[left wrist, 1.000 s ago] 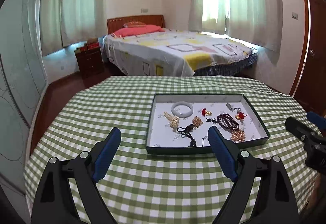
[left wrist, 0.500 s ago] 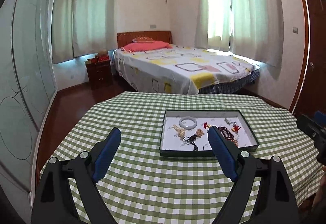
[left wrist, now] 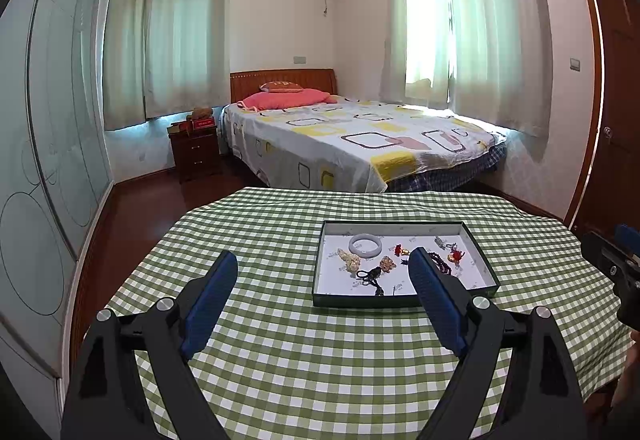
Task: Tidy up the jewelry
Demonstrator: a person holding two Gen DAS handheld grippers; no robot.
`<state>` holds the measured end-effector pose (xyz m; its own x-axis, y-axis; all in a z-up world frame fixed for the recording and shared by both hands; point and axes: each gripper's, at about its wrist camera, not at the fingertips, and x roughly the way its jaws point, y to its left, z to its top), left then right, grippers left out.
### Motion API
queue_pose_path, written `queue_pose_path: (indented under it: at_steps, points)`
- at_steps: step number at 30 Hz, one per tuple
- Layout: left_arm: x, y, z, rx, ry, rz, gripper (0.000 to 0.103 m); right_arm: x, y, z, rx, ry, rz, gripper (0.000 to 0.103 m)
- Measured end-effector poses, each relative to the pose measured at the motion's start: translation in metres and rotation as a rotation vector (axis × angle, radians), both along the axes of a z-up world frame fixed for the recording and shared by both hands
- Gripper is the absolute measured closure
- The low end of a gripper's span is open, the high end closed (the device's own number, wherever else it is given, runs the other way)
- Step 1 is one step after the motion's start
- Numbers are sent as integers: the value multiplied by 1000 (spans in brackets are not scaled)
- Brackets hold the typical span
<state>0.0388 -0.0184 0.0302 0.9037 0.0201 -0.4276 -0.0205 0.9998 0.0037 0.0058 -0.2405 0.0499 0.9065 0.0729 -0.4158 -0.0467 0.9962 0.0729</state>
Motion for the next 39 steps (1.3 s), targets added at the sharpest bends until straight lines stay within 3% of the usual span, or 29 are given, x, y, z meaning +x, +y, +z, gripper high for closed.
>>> queue_pose_path:
  at_steps: [39]
  points:
    - [-5,4,1,-19,9,0,19,-3,7,1,-3,-11,9,4]
